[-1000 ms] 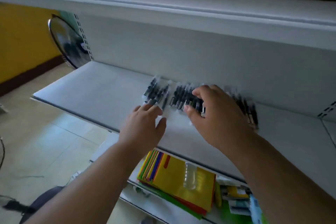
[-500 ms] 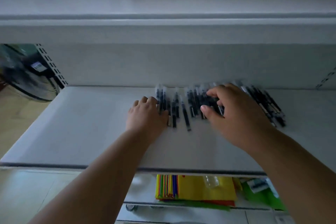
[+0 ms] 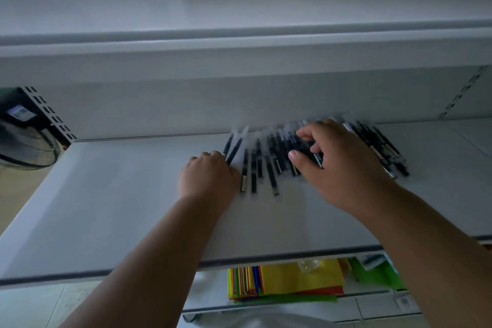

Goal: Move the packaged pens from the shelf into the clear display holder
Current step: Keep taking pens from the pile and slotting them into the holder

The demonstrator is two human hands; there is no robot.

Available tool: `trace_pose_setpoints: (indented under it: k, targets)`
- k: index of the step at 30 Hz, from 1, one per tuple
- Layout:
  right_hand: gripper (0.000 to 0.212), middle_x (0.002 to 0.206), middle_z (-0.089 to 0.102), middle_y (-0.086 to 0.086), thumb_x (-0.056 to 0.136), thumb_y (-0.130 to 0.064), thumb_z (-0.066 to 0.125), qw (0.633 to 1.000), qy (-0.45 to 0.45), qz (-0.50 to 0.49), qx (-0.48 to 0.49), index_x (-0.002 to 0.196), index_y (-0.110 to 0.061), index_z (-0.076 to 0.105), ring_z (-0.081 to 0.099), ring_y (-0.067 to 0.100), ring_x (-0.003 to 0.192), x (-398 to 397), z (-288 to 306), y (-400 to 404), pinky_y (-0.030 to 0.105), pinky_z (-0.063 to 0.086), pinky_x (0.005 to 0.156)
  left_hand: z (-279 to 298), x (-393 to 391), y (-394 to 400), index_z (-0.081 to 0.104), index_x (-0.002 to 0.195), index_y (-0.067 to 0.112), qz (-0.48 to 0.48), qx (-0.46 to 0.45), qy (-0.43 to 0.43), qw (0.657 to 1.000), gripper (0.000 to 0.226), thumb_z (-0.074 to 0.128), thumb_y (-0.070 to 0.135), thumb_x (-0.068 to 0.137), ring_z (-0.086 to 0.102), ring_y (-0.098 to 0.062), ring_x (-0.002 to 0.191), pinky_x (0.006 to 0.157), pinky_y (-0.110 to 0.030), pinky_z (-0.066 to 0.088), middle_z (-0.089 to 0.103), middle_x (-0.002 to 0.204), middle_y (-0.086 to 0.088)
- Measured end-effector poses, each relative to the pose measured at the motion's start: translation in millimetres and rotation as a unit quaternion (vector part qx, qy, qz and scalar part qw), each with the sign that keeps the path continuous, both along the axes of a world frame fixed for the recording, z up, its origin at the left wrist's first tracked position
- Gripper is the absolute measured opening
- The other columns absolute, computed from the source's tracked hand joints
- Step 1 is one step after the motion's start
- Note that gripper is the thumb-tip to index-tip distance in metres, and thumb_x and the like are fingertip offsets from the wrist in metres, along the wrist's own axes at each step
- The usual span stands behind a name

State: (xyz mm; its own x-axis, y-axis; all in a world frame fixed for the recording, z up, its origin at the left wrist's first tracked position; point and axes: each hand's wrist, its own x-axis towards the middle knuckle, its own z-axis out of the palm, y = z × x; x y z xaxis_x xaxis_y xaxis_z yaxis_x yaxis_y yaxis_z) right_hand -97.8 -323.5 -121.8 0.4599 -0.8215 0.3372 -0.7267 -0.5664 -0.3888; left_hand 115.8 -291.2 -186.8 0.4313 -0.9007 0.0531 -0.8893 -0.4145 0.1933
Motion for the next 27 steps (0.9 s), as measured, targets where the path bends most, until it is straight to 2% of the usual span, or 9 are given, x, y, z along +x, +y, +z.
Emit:
trace_pose_setpoints:
  k: [4,9,12,16,19,21,23,25,27]
  targets:
    - [0.035,0.101,0.046,-0.012,0.092,-0.039,0.060,1.000,-0.003,0.003,0.006,0.121,-0.020,0.058,0.045,0.005,0.084,-1,0,2,0.023,0.035,0.075,-6,2,0,0.057,0.113,0.010,-0.017,-0.027,-0.016,0.999,0.033,0.040,0.034,0.098,0.056,-0.033,0.106,0.079,-0.035,0.042,0.064,0.112,-0.013]
    - [0.036,0.108,0.053,-0.009,0.092,-0.039,0.059,1.000,-0.001,0.003,0.012,0.123,-0.020,0.057,0.047,0.005,0.090,-2,-1,3,0.024,0.037,0.078,-6,1,7,0.054,0.107,0.012,-0.025,-0.061,-0.014,0.998,0.036,0.032,0.039,0.103,0.059,-0.035,0.098,0.070,-0.034,0.034,0.065,0.106,-0.013]
    - [0.037,0.101,0.044,-0.014,0.093,-0.038,0.060,1.000,-0.003,0.001,0.008,0.124,-0.020,0.057,0.044,0.003,0.085,-5,-3,4,0.022,0.035,0.077,1,-3,14,0.046,0.097,0.016,-0.012,-0.085,0.019,0.996,0.027,0.032,0.038,0.104,0.057,-0.035,0.087,0.065,-0.034,0.032,0.063,0.097,-0.011]
    - [0.037,0.101,0.047,-0.014,0.092,-0.041,0.060,1.000,-0.013,-0.006,0.010,0.124,-0.021,0.057,0.047,0.003,0.086,-7,-9,1,0.023,0.038,0.075,8,-14,28,0.041,0.088,0.016,-0.003,-0.162,0.092,0.982,0.031,0.032,0.041,0.103,0.048,-0.027,0.068,0.056,-0.036,0.036,0.050,0.076,0.001]
    - [0.034,0.104,0.056,-0.012,0.091,-0.041,0.061,0.999,-0.026,-0.003,0.024,0.120,-0.022,0.058,0.049,0.000,0.084,-6,-17,-1,0.016,0.037,0.068,6,-27,43,0.042,0.081,0.018,-0.026,-0.259,0.243,0.934,0.026,0.042,0.034,0.101,0.047,-0.023,0.058,0.053,-0.038,0.039,0.050,0.064,0.002]
    - [0.029,0.097,0.055,-0.013,0.091,-0.041,0.062,0.999,-0.034,-0.002,0.042,0.114,-0.023,0.059,0.048,-0.003,0.077,-3,-21,0,0.014,0.039,0.065,5,-34,55,0.043,0.080,0.022,-0.042,-0.293,0.332,0.896,0.022,0.044,0.034,0.099,0.043,-0.016,0.053,0.051,-0.042,0.039,0.051,0.059,0.005]
    - [0.026,0.091,0.054,-0.014,0.091,-0.044,0.060,0.997,-0.021,-0.007,0.072,0.107,-0.024,0.057,0.050,-0.003,0.076,5,-28,4,0.022,0.048,0.068,4,-39,66,0.050,0.088,0.030,-0.064,-0.303,0.398,0.864,0.017,0.043,0.043,0.095,0.042,-0.012,0.052,0.051,-0.046,0.040,0.052,0.061,0.007]
    - [0.026,0.085,0.054,-0.013,0.090,-0.051,0.057,0.994,0.016,-0.019,0.109,0.101,-0.028,0.054,0.052,0.001,0.075,15,-36,10,0.032,0.052,0.070,3,-42,74,0.054,0.092,0.038,-0.081,-0.307,0.442,0.839,0.016,0.043,0.049,0.088,0.041,-0.014,0.054,0.051,-0.045,0.038,0.049,0.060,0.007]
    - [0.027,0.078,0.055,-0.010,0.088,-0.054,0.056,0.989,0.044,-0.031,0.135,0.094,-0.027,0.052,0.054,0.005,0.069,25,-43,17,0.034,0.053,0.067,5,-42,79,0.054,0.090,0.038,-0.093,-0.316,0.463,0.823,0.016,0.044,0.050,0.087,0.040,-0.014,0.054,0.051,-0.041,0.036,0.048,0.060,0.008]
